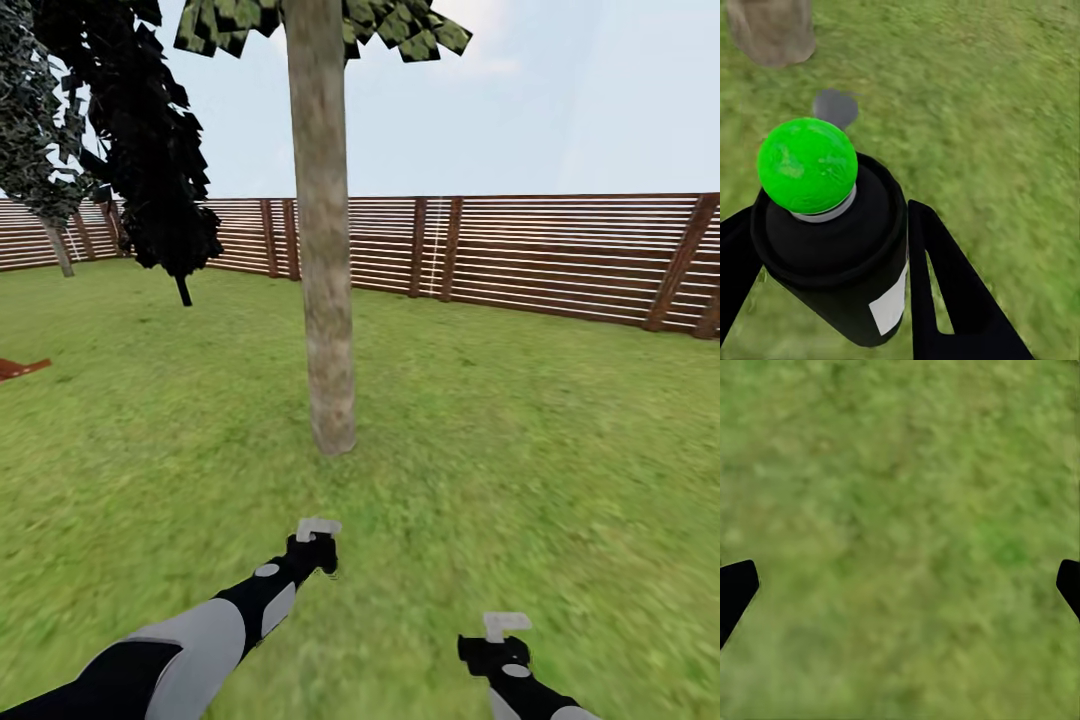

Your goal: In the garden, pick up the pesticide atomizer on the floor and spray pesticide onto both trees until each tree trunk is fully covered.

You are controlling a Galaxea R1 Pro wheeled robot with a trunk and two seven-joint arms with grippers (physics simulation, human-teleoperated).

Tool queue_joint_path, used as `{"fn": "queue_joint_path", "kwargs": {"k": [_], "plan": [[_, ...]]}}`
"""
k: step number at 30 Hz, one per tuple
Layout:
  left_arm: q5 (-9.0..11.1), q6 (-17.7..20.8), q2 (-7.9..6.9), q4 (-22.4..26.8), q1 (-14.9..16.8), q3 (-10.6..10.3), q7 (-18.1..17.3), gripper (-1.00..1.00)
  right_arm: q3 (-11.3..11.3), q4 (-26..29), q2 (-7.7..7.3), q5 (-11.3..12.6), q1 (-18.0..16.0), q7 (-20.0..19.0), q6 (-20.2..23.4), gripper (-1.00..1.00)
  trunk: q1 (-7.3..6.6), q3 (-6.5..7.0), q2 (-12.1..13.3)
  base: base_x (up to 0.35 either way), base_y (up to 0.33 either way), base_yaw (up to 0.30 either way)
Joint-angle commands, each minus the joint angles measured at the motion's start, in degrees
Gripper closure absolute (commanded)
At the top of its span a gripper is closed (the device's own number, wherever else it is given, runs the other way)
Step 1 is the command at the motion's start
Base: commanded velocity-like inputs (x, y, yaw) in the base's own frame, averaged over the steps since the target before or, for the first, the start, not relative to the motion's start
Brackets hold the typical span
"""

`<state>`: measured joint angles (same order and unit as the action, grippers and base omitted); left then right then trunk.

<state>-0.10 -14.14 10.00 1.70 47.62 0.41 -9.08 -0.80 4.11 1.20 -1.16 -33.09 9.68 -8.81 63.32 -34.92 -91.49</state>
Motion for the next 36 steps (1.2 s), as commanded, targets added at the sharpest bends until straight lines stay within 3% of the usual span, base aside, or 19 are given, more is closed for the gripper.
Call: {"fn": "queue_joint_path", "kwargs": {"k": [1,4,8,12,18,36], "plan": [[0.0,-0.16,0.0,-0.04,0.05,0.06,2.56,1.0,-0.07,-0.07,0.22,-0.13,-0.05,0.25,-0.15,-1.0,0.03,-0.05,-0.02,0.35,0.093,-0.01],[0.07,-0.05,0.0,-0.03,0.06,0.1,11.5,1.0,-0.02,-0.07,0.44,-0.15,-0.05,0.25,-0.16,-1.0,0.03,-0.05,-0.02,0.35,0.091,-0.004],[0.09,0.05,0.0,-0.08,0.02,-0.05,14.68,1.0,-0.06,-1.0,1.09,-0.15,0.0,0.25,-0.16,-1.0,0.03,-0.05,-0.02,0.35,0.051,-0.001],[0.09,0.36,0.0,-0.11,0.02,-0.13,15.08,1.0,-0.06,-1.47,1.31,-0.15,-0.01,0.25,-0.16,-1.0,0.03,-0.05,-0.02,0.35,0.009,0.0],[0.06,3.92,0.0,-0.1,0.04,-0.15,13.68,1.0,-0.02,-1.56,1.35,-0.15,-0.02,0.25,-0.18,-1.0,0.03,-0.05,-0.02,0.35,0.001,0.0],[0.05,4.22,0.0,-0.09,0.06,-0.15,13.39,1.0,-0.08,-1.56,1.35,-0.24,0.02,0.25,-0.25,-1.0,0.03,-0.05,-0.02,0.35,0.14,0.0]]}}
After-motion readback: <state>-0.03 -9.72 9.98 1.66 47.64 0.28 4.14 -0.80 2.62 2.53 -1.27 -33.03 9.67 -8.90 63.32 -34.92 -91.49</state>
